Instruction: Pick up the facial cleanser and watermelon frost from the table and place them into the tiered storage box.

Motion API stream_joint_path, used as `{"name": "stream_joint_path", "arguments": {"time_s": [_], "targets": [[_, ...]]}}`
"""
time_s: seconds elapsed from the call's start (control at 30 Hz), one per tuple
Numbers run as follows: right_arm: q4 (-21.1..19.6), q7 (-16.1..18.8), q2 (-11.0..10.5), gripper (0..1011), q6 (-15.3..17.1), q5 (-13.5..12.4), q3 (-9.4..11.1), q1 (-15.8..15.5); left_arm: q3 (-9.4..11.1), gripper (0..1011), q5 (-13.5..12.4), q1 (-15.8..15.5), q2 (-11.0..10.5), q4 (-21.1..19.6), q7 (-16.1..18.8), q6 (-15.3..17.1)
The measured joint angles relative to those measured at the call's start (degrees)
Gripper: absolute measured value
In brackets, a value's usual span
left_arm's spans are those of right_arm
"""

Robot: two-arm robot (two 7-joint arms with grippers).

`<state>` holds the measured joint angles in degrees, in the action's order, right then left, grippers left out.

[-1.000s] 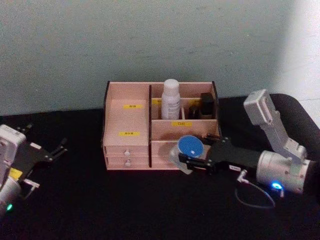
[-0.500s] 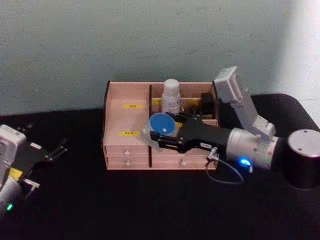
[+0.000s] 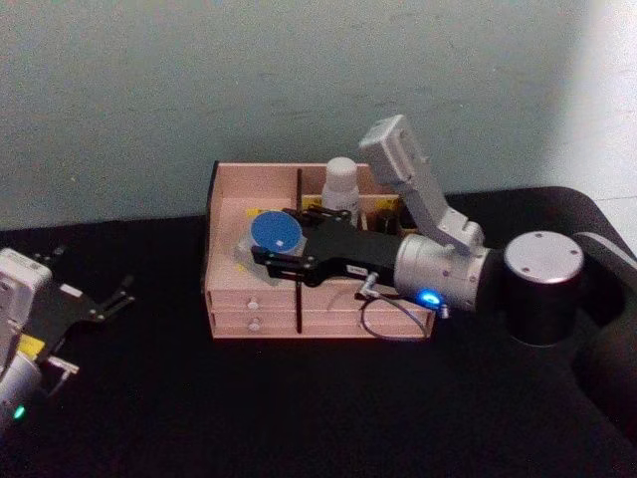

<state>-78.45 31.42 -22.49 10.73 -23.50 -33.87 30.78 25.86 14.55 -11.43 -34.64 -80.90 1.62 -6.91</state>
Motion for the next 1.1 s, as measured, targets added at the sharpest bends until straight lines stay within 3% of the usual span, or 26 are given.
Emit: {"name": "stream_joint_path", "arguments": {"time_s": [0.3, 0.7, 1.1], "targets": [[5.45, -0.69, 3.61, 712, -0.64, 2.54, -1.47, 3.08, 0.0, 1001, 0.0, 0.0, 0.0, 0.0, 0.0, 0.0], [14.05, -1.06, 8.11, 712, -0.67, 4.28, -1.48, 6.87, 0.0, 1001, 0.0, -0.01, 0.0, 0.0, 0.0, 0.0], [19.18, -1.25, 10.55, 712, -0.88, 6.08, -0.89, 9.09, 0.0, 1001, 0.0, 0.0, 0.0, 0.0, 0.0, 0.0]]}}
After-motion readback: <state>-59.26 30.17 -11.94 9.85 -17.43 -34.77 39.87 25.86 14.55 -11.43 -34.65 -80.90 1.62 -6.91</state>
